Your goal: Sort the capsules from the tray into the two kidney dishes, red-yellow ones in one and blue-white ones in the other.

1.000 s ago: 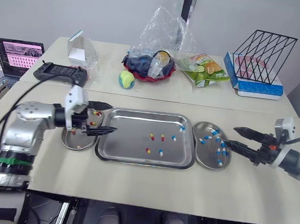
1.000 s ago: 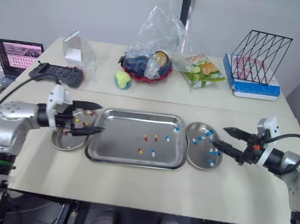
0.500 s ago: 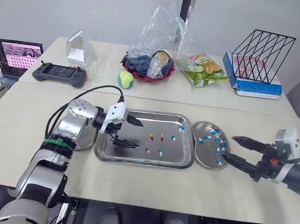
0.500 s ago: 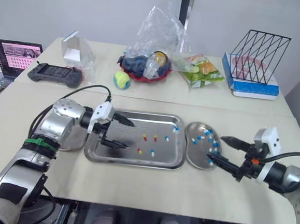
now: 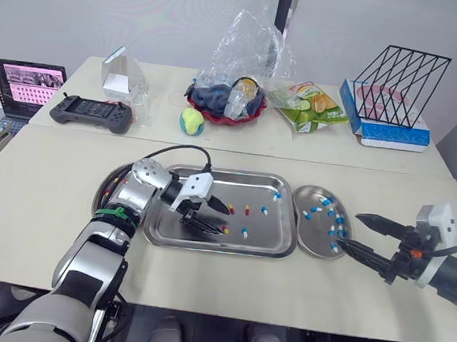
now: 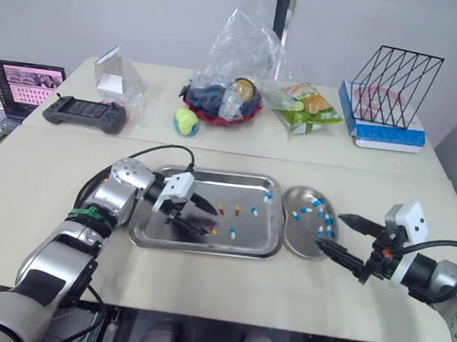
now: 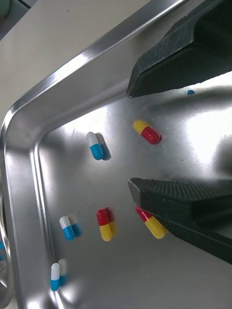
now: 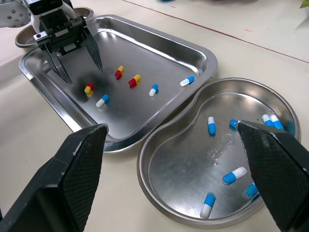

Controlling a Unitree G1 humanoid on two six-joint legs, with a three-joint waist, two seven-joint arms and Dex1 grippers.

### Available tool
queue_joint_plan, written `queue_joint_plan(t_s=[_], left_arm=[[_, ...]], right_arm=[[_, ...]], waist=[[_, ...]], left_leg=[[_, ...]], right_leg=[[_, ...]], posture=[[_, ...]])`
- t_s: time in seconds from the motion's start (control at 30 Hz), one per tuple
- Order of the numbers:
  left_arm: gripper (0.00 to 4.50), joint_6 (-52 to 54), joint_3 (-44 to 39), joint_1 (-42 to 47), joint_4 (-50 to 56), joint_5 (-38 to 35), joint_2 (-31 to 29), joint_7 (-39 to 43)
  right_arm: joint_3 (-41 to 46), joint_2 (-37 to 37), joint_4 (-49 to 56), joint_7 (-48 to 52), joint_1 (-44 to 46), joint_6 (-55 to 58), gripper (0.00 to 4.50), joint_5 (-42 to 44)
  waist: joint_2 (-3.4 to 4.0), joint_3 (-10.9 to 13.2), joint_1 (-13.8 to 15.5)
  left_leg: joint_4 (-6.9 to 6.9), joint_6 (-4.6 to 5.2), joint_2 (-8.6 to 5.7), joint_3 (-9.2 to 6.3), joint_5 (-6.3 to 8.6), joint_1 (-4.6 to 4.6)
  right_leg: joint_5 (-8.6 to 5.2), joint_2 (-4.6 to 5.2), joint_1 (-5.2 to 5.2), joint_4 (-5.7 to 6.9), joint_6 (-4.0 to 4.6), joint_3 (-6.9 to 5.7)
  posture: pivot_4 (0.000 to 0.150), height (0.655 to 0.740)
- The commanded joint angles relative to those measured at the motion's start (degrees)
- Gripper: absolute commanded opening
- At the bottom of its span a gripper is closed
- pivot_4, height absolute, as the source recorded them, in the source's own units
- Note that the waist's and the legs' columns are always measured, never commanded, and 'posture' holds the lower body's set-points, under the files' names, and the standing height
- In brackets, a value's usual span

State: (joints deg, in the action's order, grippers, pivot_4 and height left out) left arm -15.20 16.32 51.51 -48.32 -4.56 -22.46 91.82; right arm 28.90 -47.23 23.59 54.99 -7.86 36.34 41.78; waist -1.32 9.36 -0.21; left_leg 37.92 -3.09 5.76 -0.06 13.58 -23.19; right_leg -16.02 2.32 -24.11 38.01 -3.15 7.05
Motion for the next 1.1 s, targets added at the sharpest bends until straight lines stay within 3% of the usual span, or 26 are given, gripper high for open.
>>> queue_joint_plan(t_s=[0.03, 0.4, 0.5, 0.7, 0.93, 1.1], left_arm=[[2.73, -1.04, -0.48, 1.54, 0.28, 0.48, 0.21, 0.03], [2.73, -1.03, 1.41, 1.83, -2.5, 4.92, 1.14, -1.78], [2.0, -1.02, 1.38, 2.23, -3.36, 5.67, 1.45, -2.37], [0.02, -1.27, 1.29, 2.4, -3.93, 6.08, 1.66, -2.57], [0.02, 2.19, -2.58, 3.27, -1.54, 2.12, 1.02, -2.96], [0.02, 8.51, -7.44, 4.54, 1.88, -1.68, -3.67, -1.97]], right_arm=[[1.58, -0.28, 1.35, -0.2, -0.29, -1.41, 4.5, 0.19], [2.82, -0.73, 1.12, -1.29, -0.58, -1.39, 4.5, -0.44], [2.87, -0.93, 0.98, -1.3, -0.32, -1.7, 4.5, -0.85], [1.9, -1.15, 0.09, -1.6, -0.3, -3.0, 4.5, -3.45], [0.69, -1.32, -1.45, -1.12, 1.1, -3.7, 4.5, -4.45], [-1.45, -1.64, -2.98, -0.09, 3.74, -3.71, 4.5, -4.52]], waist=[[0.0, 0.0, -0.03], [0.0, 0.0, 0.0], [0.0, 0.0, 0.02], [0.0, 0.0, 0.01], [0.0, 0.0, 0.0], [0.0, 0.0, -0.53]], left_leg=[[0.0, 0.0, 0.0, 0.0, 0.0, 0.0], [0.0, 0.0, -0.01, 0.0, 0.0, 0.0], [0.0, 0.0, -0.01, -0.01, 0.0, 0.02], [0.0, 0.0, -0.02, -0.01, 0.0, 0.03], [0.0, 0.0, -0.02, -0.01, 0.0, 0.03], [0.0, 0.01, -0.01, -0.01, 0.0, 0.02]], right_leg=[[0.0, 0.0, 0.0, 0.0, 0.0, 0.0], [0.0, 0.0, 0.01, 0.0, 0.0, 0.0], [0.0, 0.0, 0.04, 0.0, 0.0, 0.0], [-0.01, 0.0, 0.04, 0.0, -0.01, 0.0], [0.0, 0.0, 0.04, 0.01, -0.01, 0.0], [-0.01, 0.0, 0.01, 0.04, -0.01, 0.0]], posture=[[0.15, 0.718], [0.15, 0.718], [0.15, 0.718], [0.15, 0.718], [0.15, 0.718], [0.15, 0.718]])
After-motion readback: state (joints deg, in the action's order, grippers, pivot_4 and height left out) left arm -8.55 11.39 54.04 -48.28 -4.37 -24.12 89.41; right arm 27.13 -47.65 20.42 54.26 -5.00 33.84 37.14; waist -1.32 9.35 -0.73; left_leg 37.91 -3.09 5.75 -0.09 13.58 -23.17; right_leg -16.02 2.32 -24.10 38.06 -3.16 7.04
